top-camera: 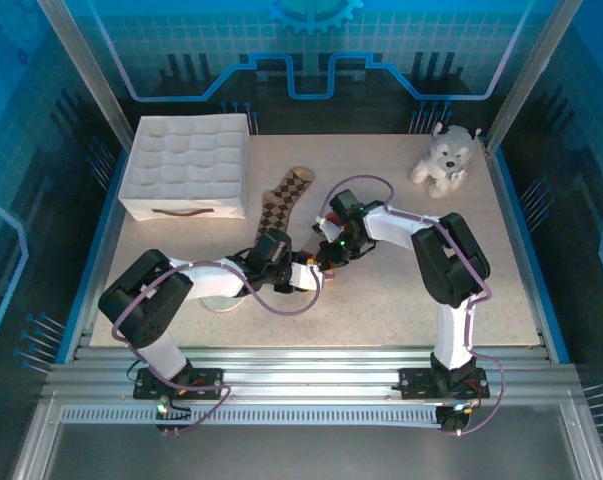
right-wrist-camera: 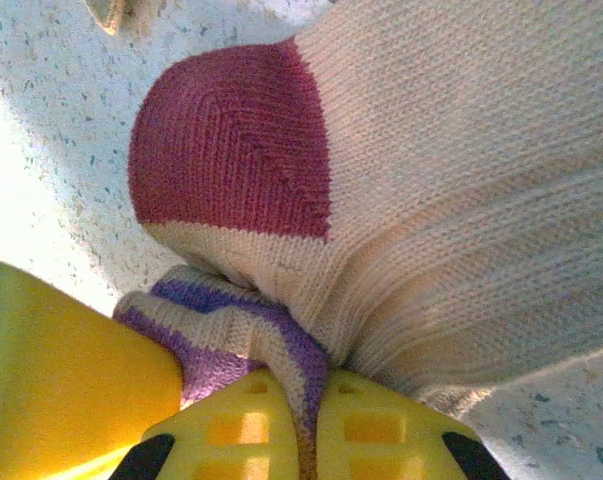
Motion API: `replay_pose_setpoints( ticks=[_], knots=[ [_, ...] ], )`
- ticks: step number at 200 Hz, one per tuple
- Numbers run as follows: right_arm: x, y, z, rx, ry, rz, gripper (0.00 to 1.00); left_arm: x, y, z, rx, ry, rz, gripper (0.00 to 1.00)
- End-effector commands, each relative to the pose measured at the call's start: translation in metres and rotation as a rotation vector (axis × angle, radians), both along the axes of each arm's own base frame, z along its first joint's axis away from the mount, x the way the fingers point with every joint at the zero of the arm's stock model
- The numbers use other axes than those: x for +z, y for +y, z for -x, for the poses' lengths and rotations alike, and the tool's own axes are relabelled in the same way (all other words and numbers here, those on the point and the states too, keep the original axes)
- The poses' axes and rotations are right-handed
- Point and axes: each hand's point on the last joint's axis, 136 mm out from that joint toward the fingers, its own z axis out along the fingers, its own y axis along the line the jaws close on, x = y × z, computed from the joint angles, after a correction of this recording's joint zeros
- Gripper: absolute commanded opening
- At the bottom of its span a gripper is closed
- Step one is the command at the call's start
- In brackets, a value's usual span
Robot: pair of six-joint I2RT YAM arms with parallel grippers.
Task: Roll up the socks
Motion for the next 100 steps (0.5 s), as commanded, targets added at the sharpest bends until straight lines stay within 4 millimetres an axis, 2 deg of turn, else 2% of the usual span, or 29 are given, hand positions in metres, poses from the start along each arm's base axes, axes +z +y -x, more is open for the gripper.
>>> replay_pose_setpoints(
  ticks=[1, 35, 100],
  knots=[
    [-0.034, -0.035, 0.026, -0.007, 0.148, 0.147, 0.05, -0.012, 0.002, 0.001, -0.029, -0.003, -0.049, 0.4],
    [-0.032, -0.035, 0.025, -0.025, 0.173, 0.117, 0.05, -0.024, 0.006, 0.002, -0.036, -0.001, -0.089, 0.36],
    [-0.018, -0.034, 0.024, -0.081, 0.221, 0.05, 0.09, -0.052, 0.021, 0.021, -0.068, 0.097, -0.185, 0.21]
  ],
)
